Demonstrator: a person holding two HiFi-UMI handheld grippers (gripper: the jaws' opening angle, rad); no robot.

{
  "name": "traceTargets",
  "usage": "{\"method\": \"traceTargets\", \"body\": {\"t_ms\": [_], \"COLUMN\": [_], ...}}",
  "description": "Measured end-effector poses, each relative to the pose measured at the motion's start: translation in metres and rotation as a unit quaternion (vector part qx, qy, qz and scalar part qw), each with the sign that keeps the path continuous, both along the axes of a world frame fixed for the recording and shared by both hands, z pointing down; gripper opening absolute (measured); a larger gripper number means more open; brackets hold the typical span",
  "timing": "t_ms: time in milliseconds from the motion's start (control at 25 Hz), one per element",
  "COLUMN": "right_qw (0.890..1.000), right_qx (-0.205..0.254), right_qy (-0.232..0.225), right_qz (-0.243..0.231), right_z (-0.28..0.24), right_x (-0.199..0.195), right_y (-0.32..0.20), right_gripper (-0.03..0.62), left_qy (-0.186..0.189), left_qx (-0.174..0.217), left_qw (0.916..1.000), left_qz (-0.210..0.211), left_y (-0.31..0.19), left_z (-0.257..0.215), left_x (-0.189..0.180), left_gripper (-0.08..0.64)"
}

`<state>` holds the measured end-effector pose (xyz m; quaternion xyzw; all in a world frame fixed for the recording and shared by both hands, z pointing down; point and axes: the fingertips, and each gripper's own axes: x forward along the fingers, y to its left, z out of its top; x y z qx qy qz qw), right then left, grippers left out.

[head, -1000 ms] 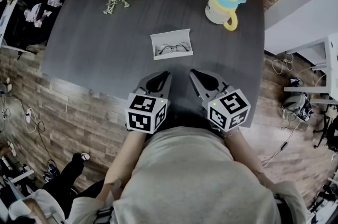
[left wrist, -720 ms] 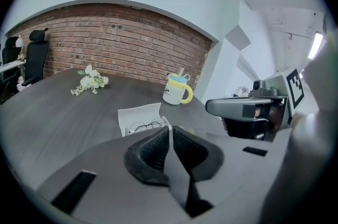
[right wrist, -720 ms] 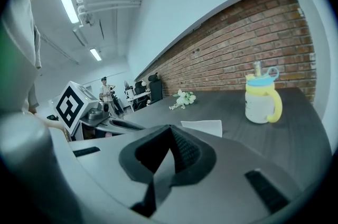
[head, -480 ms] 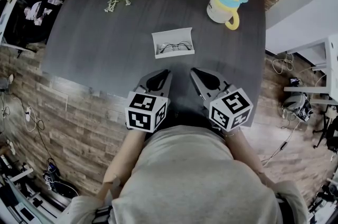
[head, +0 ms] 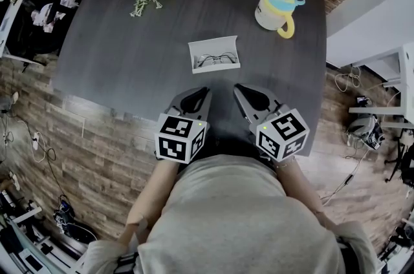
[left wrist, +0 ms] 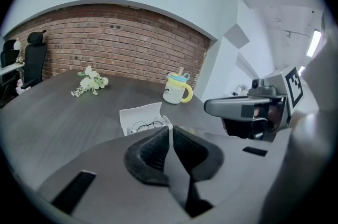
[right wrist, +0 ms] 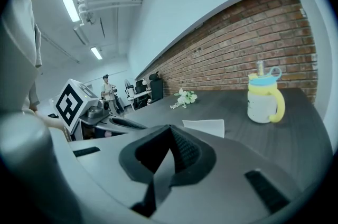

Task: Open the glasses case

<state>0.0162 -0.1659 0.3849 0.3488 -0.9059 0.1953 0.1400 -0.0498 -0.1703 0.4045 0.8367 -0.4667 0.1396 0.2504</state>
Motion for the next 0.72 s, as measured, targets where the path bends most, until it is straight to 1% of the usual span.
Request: {"method": "traceTargets", "body": {"t_ms": [200,480,720], "right_qw": [1.000,1.000,1.000], "right_qx": [0.006,0.003,0.000], "right_qy": [-0.020,-0.023,-0.015], "right_qz": [-0.002,-0.008,-0.006], "right_z": [-0.003,-0.001,-0.001], "right_x": [-0.002,-0.011,-0.017], "right_y": [0.002,0.001,0.003], "right_gripper": [0.005,0.005,0.005], "left_qy": [-0.002,-0.001,0.001], "left_qx": [-0.001,-0.003,0.000], "left_qw": [1.0000,1.0000,1.0000], "left_qz": [0.000,-0.005,-0.006], "left_y": [0.002,0.002,0.000], "left_z": [0.000,0.000,-0.002], "left_x": [-0.002,-0.008,-0.015], "left_gripper": [0.040,0.040,0.040]}}
